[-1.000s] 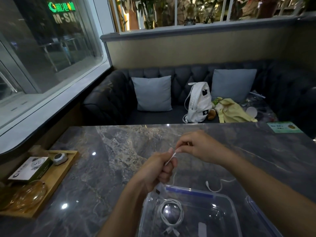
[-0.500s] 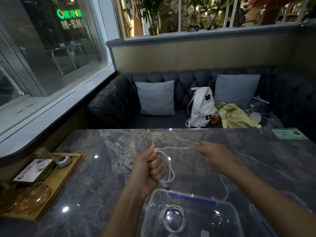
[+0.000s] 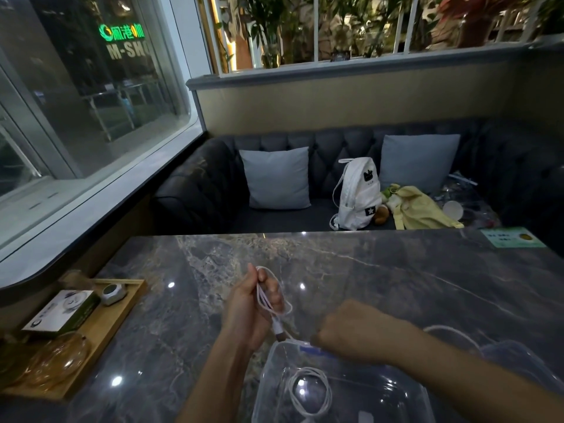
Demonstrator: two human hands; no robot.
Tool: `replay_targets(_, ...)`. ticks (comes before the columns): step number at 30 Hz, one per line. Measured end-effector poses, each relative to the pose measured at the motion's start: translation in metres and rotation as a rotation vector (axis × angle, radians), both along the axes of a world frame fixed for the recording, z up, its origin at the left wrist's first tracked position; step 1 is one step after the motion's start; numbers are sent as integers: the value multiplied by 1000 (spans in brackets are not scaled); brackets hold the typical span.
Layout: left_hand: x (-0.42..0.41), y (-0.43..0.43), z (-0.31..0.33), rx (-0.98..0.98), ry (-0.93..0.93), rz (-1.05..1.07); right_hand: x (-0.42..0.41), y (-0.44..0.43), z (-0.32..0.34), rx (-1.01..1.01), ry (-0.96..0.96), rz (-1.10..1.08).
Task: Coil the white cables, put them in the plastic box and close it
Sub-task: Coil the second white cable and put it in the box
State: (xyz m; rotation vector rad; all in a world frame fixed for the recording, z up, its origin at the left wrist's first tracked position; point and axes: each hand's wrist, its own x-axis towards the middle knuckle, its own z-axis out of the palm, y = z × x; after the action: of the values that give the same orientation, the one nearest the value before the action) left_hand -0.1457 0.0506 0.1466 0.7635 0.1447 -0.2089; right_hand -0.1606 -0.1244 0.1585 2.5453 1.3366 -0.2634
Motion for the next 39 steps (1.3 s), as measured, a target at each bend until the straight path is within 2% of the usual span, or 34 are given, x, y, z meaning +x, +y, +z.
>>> replay_targets(3, -2, -6, -1, 161, -13, -17, -3, 1, 23, 108, 39, -26)
replay_targets(5, -4, -9, 0, 287, -48, -57, -5, -3, 38, 257, 92, -53)
replay_targets(8, -9, -14, -1, 361, -126, -153, -7, -5, 52, 450, 132, -28)
replay_targets(11, -15, -24, -3, 433, -190, -268, -3, -4, 53, 503, -2, -30)
replay_targets(14, -20, -35, -2, 583, -229, -339, 3, -6, 52, 645, -142, -83)
replay_targets(19, -19, -33, 3, 468, -97, -401, 19, -18, 47, 765, -55, -260)
replay_targets(24, -22, -27, 10, 433, -71, -408, 32, -34, 32, 994, 111, -401)
replay_targets(27, -22, -26, 10, 442, -69, -338, 32, -35, 22, 1092, 306, -479)
replay_targets(30, -20, -28, 9, 459, -57, -236, 26, -28, 9, 990, 502, -555)
replay_targets(34, -18, -29, 6, 486, -49, -144, 17, -22, -2, 781, 669, -528)
replay_targets(35, -18, -29, 6, 488, -51, -145, 15, -22, -2, 835, 732, -528)
replay_targets(38, -18, -27, 9, 499, -72, -192, 9, -18, 2, 1182, 953, -558)
replay_targets(39, -18, -26, 10, 505, -88, -215, 8, -16, 2, 1230, 929, -568)
